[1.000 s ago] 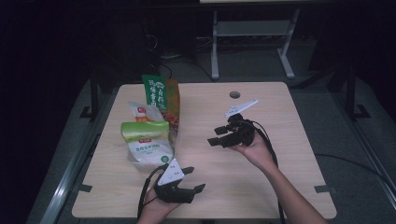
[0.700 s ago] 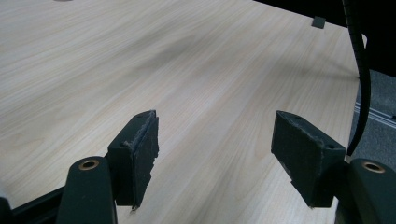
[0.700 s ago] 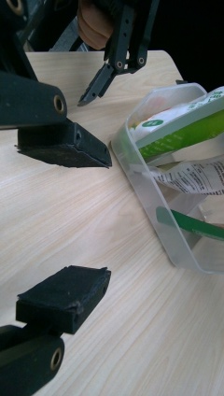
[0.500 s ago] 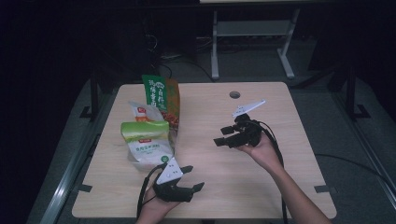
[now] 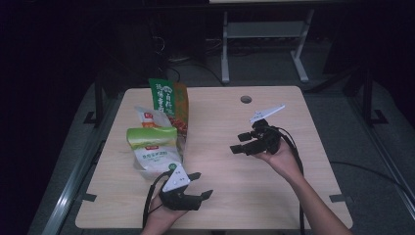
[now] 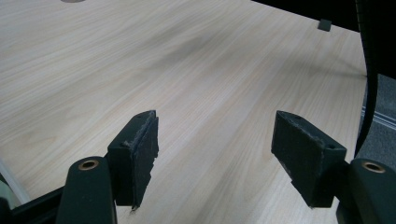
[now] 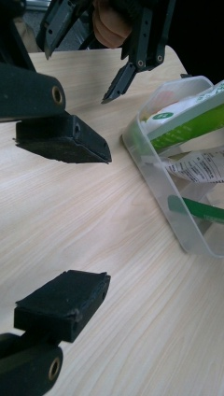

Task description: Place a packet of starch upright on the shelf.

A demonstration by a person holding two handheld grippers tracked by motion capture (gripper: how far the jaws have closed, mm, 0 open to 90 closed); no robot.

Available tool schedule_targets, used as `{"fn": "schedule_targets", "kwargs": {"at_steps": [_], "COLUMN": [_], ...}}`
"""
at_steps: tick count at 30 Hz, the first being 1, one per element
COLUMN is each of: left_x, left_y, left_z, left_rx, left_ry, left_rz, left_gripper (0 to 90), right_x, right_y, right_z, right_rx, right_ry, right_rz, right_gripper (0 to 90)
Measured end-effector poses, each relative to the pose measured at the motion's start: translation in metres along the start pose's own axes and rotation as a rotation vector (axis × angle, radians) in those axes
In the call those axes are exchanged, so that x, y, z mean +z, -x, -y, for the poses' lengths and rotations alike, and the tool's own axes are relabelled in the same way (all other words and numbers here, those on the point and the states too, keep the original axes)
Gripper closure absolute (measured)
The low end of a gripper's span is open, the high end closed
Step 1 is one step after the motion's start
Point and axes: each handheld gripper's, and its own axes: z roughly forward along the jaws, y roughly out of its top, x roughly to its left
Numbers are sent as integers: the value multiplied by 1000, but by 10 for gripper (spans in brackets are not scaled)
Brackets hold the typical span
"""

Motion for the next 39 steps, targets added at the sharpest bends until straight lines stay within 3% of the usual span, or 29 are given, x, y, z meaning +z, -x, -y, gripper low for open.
{"fn": "schedule_targets", "kwargs": {"at_steps": [23, 39], "left_x": [0, 0], "left_y": [-2, -3], "left_z": [0, 1], "left_rx": [-9, -15], "left_ry": [2, 5], "left_rz": [-6, -10], "left_gripper": [310, 302], "right_x": [-27, -44], "right_y": [12, 18], "right_z": [39, 79], "right_rx": [68, 112], "right_ry": [14, 34], "right_rz": [29, 50], "right_gripper": [329, 322]}}
